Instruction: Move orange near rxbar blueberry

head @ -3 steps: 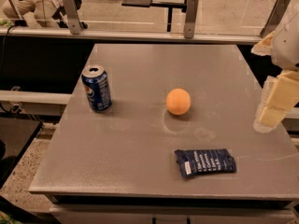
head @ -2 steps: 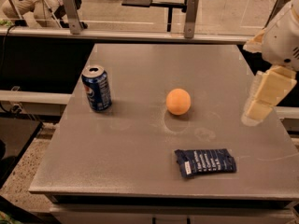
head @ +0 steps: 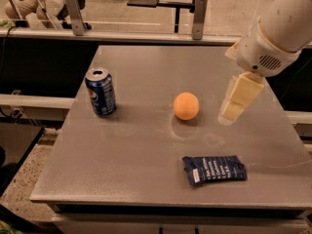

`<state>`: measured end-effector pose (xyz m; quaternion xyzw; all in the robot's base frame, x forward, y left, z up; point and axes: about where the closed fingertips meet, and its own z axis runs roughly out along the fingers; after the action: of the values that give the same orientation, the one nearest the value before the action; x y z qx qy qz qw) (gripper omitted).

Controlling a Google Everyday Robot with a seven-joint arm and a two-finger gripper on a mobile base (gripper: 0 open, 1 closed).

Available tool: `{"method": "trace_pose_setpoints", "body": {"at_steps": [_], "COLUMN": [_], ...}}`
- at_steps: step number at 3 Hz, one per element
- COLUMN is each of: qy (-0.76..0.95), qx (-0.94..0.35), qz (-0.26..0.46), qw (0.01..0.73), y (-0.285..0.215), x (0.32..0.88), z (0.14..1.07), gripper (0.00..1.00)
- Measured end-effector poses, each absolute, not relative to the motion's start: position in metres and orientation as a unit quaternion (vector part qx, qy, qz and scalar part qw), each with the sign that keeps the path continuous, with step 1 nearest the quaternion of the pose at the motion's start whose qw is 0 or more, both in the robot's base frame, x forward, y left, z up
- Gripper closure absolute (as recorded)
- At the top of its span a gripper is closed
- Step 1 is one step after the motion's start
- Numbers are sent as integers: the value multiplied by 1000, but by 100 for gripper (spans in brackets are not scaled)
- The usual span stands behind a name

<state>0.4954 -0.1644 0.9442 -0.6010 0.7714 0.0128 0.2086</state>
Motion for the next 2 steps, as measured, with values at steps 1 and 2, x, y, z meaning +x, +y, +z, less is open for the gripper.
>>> {"method": "trace_pose_setpoints", "body": {"at_steps": [1,2], "qy": [773,771], "qx": [-596,-595], "qz": [33,55], "qw": [214,220], "y": [-149,-131], "x": [513,527], "z": [923,905], "gripper": [0,0]}}
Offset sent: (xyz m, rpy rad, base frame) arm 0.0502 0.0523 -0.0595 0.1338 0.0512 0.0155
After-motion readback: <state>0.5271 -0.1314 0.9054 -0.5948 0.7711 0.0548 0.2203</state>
